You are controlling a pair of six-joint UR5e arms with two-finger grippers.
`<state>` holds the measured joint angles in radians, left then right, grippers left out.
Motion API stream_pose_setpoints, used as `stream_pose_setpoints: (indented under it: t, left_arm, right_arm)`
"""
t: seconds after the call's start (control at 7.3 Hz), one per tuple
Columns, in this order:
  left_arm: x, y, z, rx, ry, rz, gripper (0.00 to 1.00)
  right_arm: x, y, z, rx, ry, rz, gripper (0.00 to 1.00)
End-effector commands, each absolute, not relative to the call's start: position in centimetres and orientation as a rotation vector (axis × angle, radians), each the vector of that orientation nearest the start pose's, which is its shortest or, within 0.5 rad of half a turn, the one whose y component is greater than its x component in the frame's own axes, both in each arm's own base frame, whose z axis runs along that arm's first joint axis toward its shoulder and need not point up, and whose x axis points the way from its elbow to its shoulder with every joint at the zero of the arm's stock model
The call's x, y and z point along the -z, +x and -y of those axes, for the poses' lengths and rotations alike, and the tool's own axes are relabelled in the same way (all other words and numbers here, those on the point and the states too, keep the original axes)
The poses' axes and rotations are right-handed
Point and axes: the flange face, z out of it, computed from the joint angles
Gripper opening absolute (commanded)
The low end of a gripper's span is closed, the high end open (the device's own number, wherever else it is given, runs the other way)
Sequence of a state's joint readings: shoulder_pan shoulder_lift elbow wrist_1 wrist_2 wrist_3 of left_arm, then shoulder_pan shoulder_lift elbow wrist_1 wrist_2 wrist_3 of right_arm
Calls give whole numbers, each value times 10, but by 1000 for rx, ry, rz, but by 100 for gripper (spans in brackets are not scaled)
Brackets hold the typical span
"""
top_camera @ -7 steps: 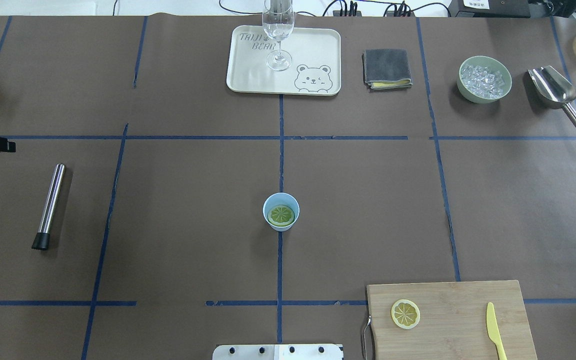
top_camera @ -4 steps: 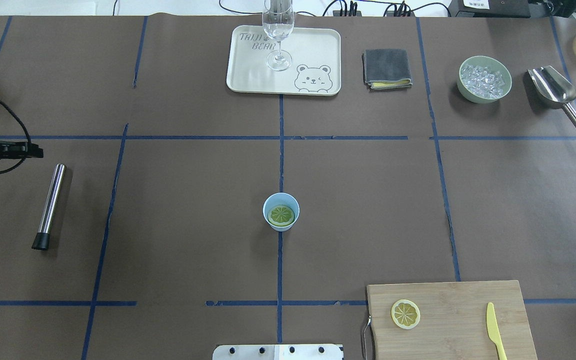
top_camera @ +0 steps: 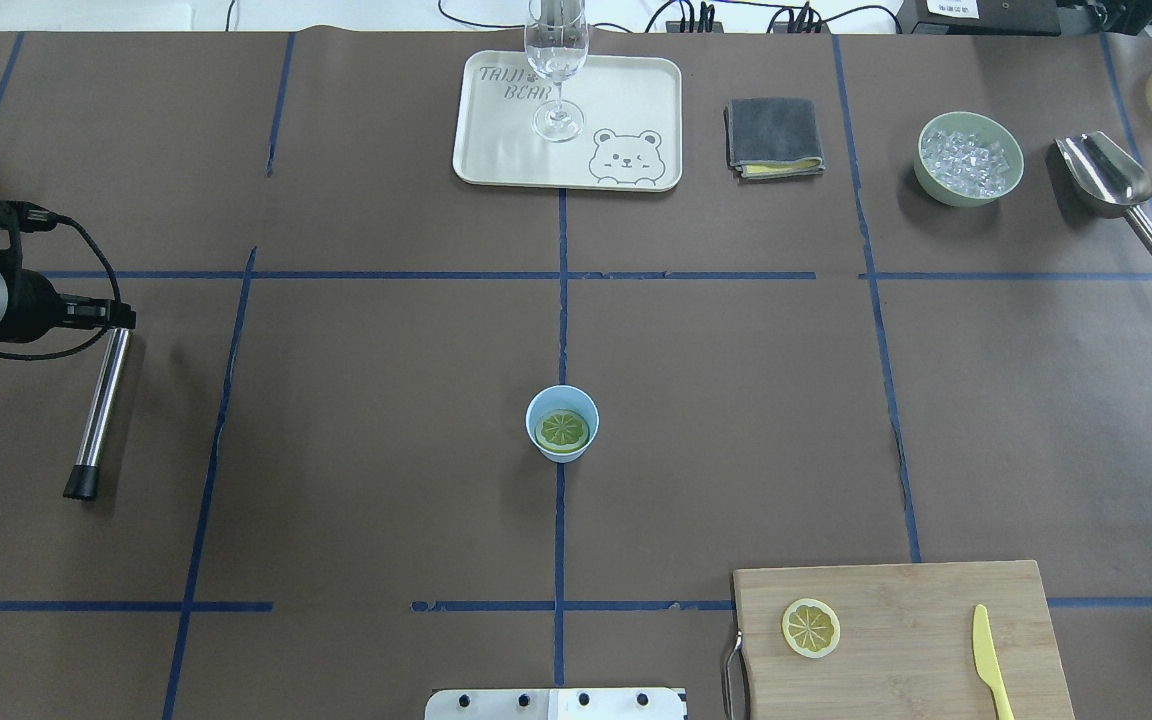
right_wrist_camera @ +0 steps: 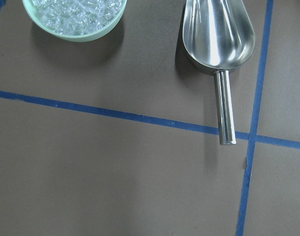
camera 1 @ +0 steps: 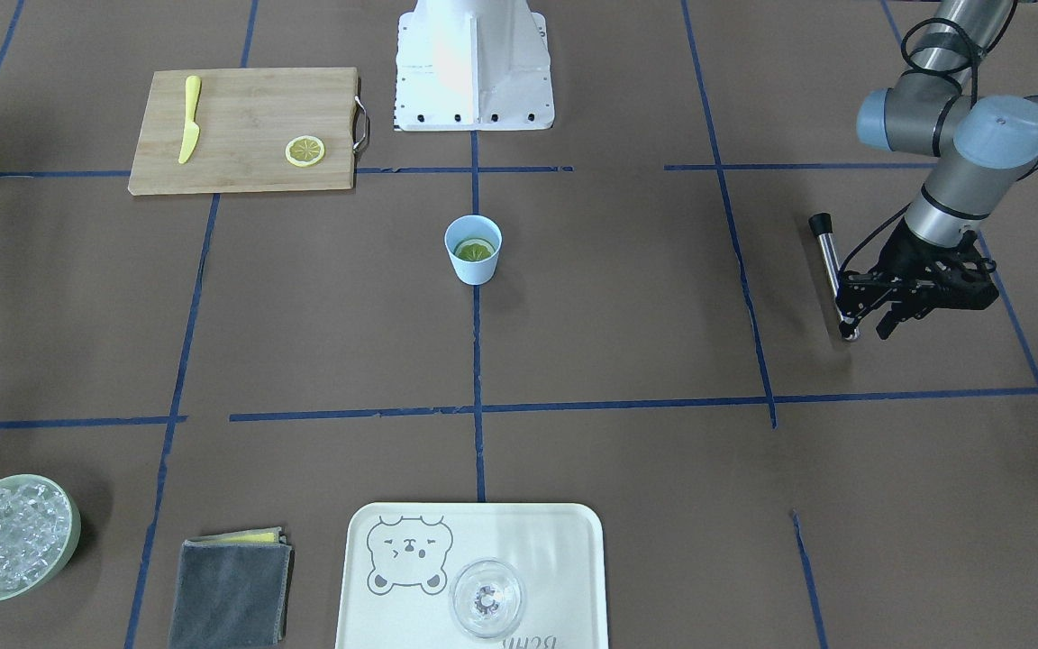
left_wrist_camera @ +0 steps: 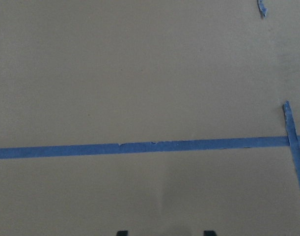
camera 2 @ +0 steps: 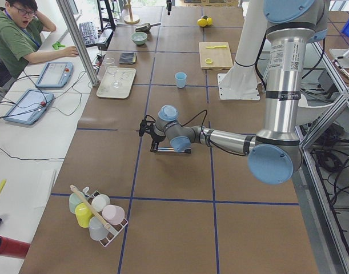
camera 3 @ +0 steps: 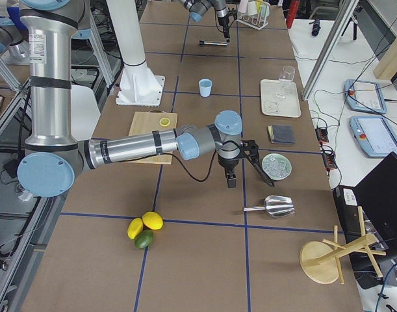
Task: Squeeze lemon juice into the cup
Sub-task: 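Lower the left gripper onto the steel muddler rod and grasp it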
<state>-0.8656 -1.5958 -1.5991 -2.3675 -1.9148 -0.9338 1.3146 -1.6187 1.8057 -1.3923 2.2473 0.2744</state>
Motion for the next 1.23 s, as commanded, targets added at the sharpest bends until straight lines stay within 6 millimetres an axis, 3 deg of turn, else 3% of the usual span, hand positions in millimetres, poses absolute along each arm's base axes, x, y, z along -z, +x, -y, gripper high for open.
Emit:
stream_pose_setpoints:
  t: [0.0,0.82,0.96,1.1]
  left_arm:
    - [-556,286,465,40,319,-833,58]
    - [-576,281,451,37,288,-806,57]
    - [-576,283,451,35,287,-808,54]
    - [-574,282,450,34,288,-811,42]
  right_arm:
    - [-552,-54,487,105,160,737,100]
    - [-553,-54,487,106,161,735,100]
    - [-553,-54,487,106,161,735,100]
    - [-552,-54,487,108,163,735,100]
